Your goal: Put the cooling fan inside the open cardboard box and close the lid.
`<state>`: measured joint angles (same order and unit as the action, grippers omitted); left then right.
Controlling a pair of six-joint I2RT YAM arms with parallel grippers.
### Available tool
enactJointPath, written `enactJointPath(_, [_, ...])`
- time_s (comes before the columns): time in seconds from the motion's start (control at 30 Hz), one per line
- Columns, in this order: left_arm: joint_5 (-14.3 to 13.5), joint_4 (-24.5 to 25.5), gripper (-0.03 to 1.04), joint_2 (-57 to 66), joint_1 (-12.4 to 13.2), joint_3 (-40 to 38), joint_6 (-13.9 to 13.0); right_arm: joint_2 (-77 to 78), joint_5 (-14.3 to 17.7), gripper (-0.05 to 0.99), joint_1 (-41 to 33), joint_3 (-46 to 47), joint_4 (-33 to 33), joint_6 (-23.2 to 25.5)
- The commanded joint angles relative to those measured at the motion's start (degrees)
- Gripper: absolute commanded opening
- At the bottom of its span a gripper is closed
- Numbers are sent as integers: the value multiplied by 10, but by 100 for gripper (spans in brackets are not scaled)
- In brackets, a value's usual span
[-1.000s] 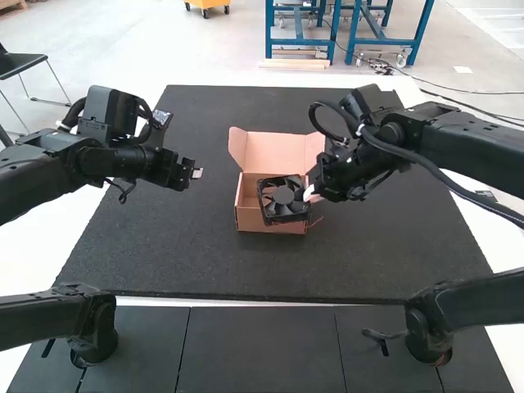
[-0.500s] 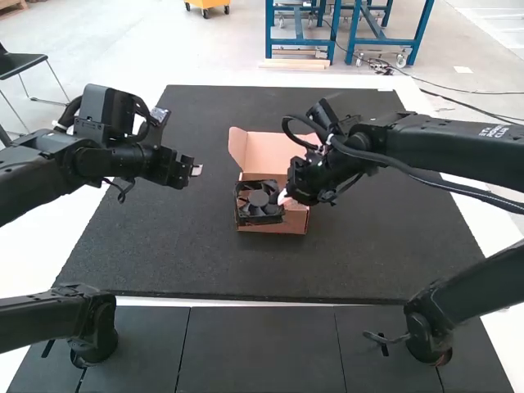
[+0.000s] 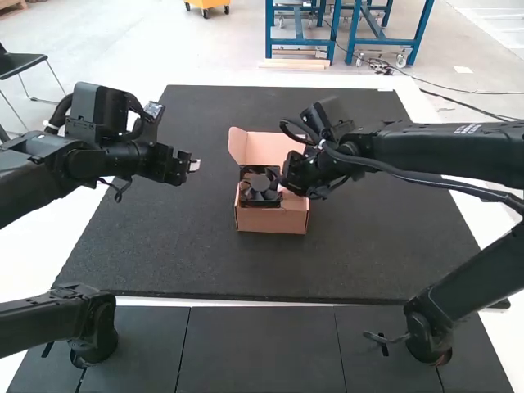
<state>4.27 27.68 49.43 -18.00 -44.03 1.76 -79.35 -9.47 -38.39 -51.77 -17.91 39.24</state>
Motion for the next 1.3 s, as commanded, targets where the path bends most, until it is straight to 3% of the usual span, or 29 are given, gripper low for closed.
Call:
enactJointPath(0.0, [-4,-1,96,-13,3,0,4,1,33,-2,19,5,14,-7])
enactJointPath(0.2, [-4,3,96,-28,3,11,15,2,50,-2,44,25,31,-22])
enactJointPath(0.57, [-4,9,96,-43,3,24,18,1,53,-2,52,25,52,-30])
enactJointPath(1.27, [-4,24,96,-51,1,25,27,-60,25,-2,53,-40,32,-62])
